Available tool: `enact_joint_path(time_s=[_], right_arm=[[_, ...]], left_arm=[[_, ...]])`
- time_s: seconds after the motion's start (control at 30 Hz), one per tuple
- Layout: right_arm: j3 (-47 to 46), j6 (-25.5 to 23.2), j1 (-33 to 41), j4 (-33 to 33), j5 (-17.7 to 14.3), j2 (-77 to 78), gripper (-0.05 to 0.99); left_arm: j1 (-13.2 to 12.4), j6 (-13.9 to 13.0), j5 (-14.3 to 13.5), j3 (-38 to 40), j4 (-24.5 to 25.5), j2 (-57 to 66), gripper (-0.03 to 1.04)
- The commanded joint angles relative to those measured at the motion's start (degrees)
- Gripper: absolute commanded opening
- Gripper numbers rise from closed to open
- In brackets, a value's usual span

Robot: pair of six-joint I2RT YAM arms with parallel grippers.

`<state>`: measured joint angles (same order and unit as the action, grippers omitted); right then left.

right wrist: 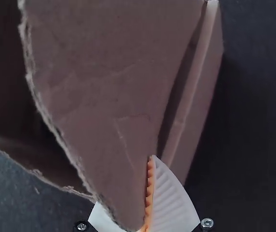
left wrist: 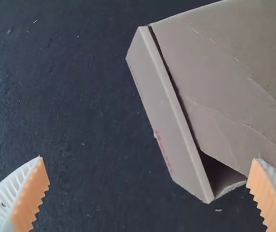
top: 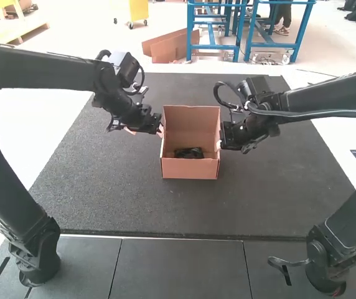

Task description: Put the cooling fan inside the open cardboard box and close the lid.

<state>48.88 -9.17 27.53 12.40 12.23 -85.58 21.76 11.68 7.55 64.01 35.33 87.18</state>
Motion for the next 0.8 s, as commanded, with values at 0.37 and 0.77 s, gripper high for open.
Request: enact_joint_path(time_s=[0.37,0.77], right_arm=[[0.78,0.56,2.0,0.43,0.43,1.82,0.37],[11.32,1.7,-0.46,7.28,-0.63,2.08,0.91]], left_arm=[[0.3,0.18,0.8,-3.98,-0.09,-5.0,0.97],[-0.84,1.33,-1.84,-3.19,-3.34,-5.97,0.97]])
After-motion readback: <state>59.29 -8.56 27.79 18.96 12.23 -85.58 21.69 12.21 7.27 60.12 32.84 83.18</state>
